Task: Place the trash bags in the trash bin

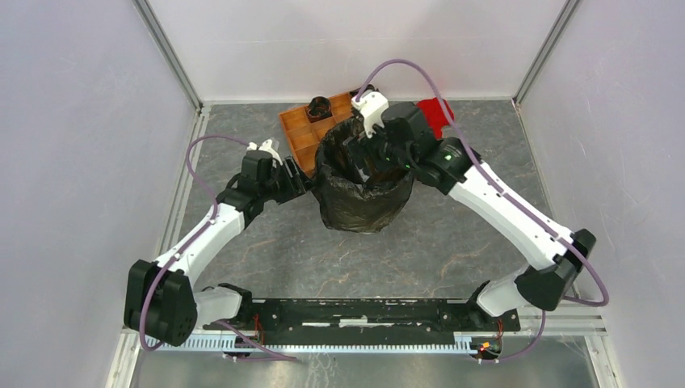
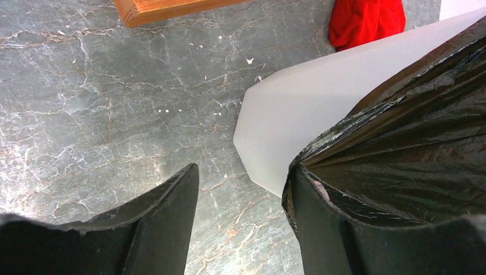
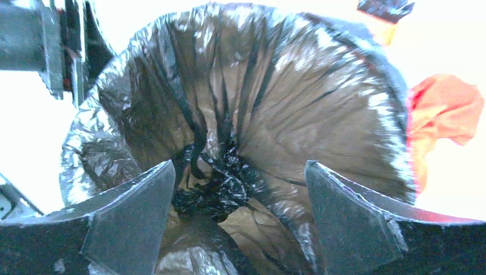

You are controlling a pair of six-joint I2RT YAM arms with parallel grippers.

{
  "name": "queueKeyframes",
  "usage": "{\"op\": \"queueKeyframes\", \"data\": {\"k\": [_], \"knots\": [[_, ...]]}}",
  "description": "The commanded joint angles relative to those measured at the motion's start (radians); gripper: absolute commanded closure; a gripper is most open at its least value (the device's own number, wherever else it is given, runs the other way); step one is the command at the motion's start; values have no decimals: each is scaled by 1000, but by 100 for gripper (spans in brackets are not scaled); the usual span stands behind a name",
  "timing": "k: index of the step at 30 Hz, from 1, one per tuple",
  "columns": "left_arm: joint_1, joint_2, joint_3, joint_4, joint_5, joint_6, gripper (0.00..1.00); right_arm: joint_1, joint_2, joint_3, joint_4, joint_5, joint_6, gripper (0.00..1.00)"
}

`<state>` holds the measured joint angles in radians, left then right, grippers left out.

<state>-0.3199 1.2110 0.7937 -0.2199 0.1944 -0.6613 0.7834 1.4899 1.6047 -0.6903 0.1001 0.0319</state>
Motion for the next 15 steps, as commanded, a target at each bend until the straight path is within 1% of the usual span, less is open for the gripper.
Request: {"op": "queueKeyframes", "data": {"k": [1,3,6,8,11,13,15], "knots": [[6,-21,-17,44,13,26,32,2,-78,73,46,109,-19,7],[5,-37,-22,22,-4,38,28,-2,-108,63,78,146,-23,2],[5,-72,-20,-27,-30,58,22,-58,-144,33,136,138,-10,2],[5,-109,-15,-58,-45,65,17,-151,-154,15,174,42,16,2],[5,-184,-8,-99,-60,70,10,-329,-158,-56,285,-169,85,2],[6,-239,2,-138,-78,77,6,-404,-124,-71,329,-293,126,2],[5,-280,19,-183,-98,88,5,-449,-90,-81,365,-409,156,2]]}}
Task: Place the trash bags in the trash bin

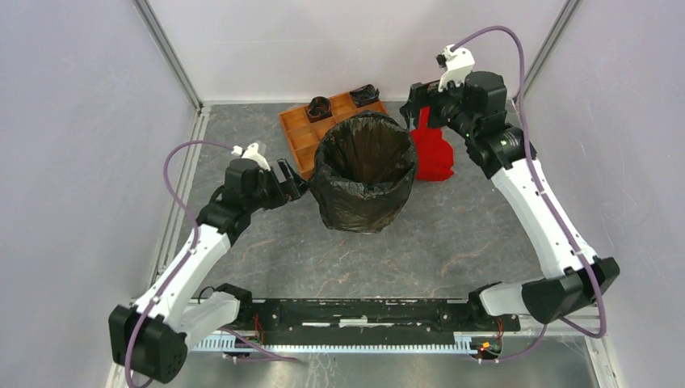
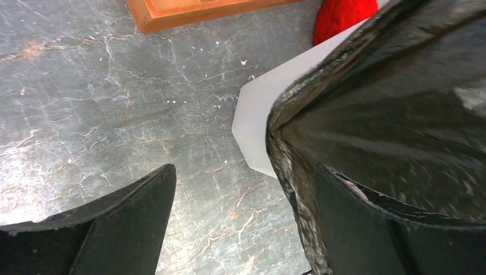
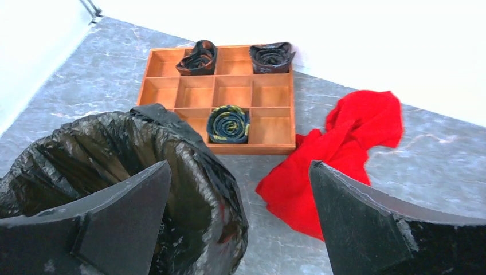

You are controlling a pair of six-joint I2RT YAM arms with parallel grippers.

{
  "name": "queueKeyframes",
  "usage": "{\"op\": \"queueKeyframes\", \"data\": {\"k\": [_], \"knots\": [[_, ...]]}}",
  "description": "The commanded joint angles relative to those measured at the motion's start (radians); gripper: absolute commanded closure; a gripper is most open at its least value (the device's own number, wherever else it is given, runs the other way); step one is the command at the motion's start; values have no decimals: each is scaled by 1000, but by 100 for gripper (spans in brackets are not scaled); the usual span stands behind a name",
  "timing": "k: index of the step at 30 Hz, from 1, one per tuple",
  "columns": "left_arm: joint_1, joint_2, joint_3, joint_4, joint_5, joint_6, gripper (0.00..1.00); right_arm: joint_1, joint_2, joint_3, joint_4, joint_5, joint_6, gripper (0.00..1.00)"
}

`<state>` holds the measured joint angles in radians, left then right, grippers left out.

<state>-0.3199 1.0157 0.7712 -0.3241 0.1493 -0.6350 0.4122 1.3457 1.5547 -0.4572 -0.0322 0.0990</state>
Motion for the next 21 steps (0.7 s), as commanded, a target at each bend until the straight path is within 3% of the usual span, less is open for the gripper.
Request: {"op": "queueKeyframes", "data": {"k": [1,6,14,21], "knots": [[5,-104,51,-101,-64,66,4,-93,70,-33,145,-323,97,2],[5,-170,80,-158,-75,73,2,-106,116,-47,230,-479,65,3],[6,-126,35,-55,61,2,5,-113,264,13,270,-607,-25,22],[5,-119,-17,10,127,-54,5,-132,357,46,348,-659,91,37]]}}
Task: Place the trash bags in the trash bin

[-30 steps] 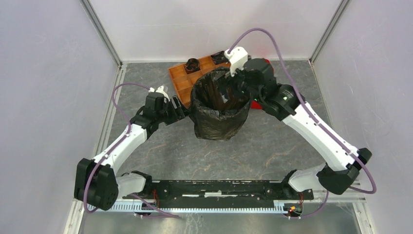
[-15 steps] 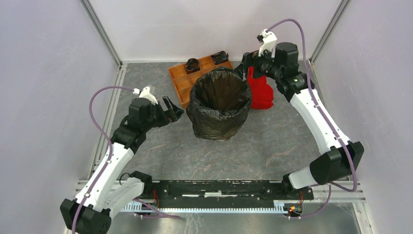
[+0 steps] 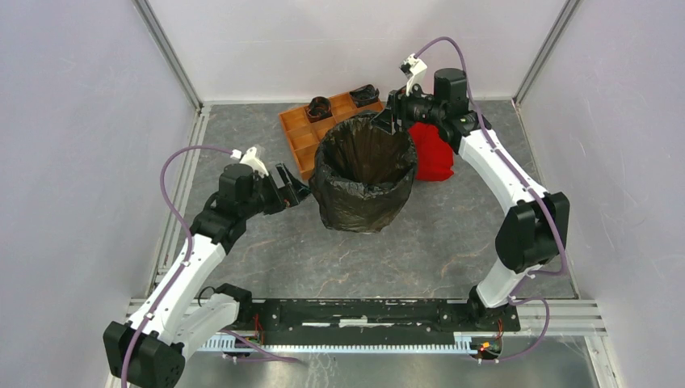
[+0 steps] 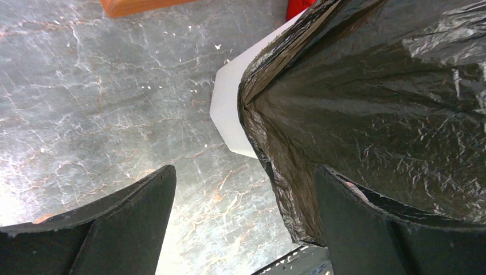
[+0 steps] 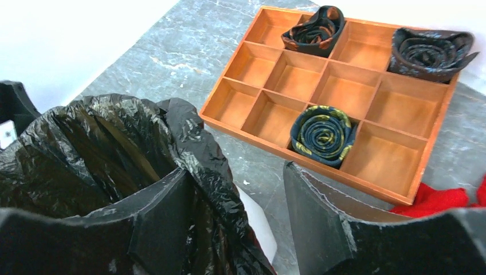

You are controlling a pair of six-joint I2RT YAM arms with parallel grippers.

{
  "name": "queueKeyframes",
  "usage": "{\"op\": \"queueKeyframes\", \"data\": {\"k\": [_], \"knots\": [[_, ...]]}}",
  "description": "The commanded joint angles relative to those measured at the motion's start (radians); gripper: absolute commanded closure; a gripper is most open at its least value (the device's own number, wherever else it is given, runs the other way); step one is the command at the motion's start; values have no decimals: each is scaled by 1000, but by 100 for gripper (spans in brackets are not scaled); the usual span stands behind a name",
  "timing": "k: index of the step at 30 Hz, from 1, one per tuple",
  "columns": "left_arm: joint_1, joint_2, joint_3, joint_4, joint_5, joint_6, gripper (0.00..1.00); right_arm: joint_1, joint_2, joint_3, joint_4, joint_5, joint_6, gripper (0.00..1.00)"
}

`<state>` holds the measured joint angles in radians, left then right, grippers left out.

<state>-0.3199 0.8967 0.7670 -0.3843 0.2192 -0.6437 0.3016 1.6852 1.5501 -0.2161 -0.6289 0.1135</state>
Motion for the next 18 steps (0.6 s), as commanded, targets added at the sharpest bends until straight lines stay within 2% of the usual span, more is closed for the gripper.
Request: {"op": "queueKeyframes", "data": {"k": [1,5,9,12,16,18], "knots": [[5,-1,-14,71,58,-46,5,-28,31,52,123,-83,110,38],[6,-5,-20,69,62,-50,5,-37,60,44,165,-131,199,34],[5,0,-29,83,75,-58,5,-41,62,16,248,-211,290,23],[6,5,-35,88,81,-59,5,-43,32,-15,294,-212,322,17],[5,6,-43,98,85,-65,6,-46,53,9,275,-205,344,18],[5,6,-42,99,90,-66,5,-47,68,16,263,-192,346,25]]}}
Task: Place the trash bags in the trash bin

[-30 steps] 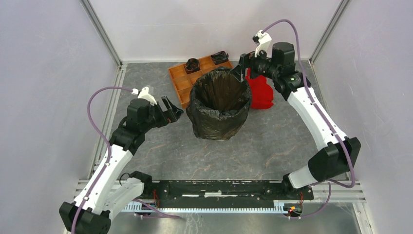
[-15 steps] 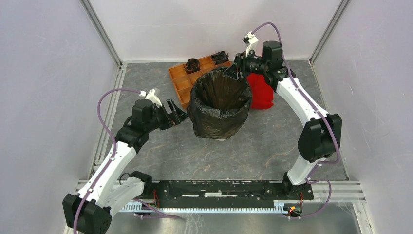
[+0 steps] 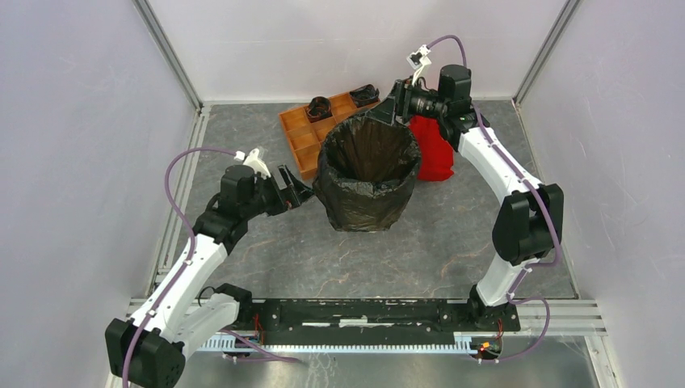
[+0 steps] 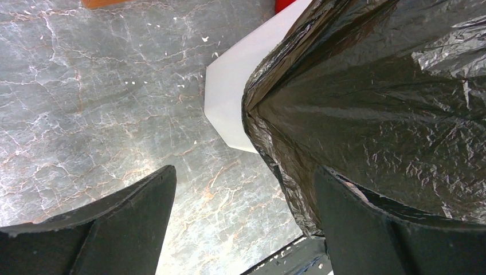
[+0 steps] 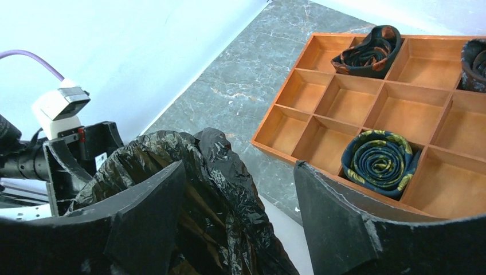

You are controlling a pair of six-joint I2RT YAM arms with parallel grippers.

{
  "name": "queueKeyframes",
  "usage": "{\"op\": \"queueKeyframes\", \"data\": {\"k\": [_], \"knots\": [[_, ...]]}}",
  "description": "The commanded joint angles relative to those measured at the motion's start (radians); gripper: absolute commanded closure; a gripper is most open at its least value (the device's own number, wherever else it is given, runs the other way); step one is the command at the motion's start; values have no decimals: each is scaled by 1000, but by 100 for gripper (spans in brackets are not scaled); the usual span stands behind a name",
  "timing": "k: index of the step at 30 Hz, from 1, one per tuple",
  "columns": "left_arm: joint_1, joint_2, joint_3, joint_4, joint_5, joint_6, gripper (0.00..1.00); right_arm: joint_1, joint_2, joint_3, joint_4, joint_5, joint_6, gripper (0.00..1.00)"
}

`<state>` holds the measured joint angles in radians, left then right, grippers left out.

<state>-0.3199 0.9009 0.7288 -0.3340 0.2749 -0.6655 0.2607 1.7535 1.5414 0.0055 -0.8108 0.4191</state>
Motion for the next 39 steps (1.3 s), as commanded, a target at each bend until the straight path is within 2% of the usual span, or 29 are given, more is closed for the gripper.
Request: {"op": "queueKeyframes", "data": {"k": [1,3,9,15,17,20,23,26,29,32,35,39], "knots": [[5,2,-3,49,35,-45,6,-5,11,30,31,-7,40,31],[5,-3,-3,49,35,-45,5,-5,24,34,28,-3,47,38],[5,-14,-9,44,38,-43,6,-11,66,50,37,2,118,40],[5,-14,-19,47,42,-45,5,-25,79,9,159,-32,264,37],[5,-15,-17,47,44,-45,6,-26,71,-18,219,-53,314,33],[5,-15,-19,51,45,-43,6,-29,56,-44,256,-59,337,26],[5,-12,-20,54,47,-43,5,-33,51,-44,236,-37,325,26],[4,-10,-23,59,53,-43,6,-37,65,-35,199,-22,308,44],[4,-11,-23,59,53,-42,6,-38,69,-45,186,-9,293,49],[5,-6,-31,62,52,-40,5,-40,84,-54,175,-8,293,66],[5,6,-40,67,58,-39,5,-47,90,-91,178,-19,280,69],[5,17,-56,84,52,-39,5,-56,69,-157,217,-46,275,65]]}}
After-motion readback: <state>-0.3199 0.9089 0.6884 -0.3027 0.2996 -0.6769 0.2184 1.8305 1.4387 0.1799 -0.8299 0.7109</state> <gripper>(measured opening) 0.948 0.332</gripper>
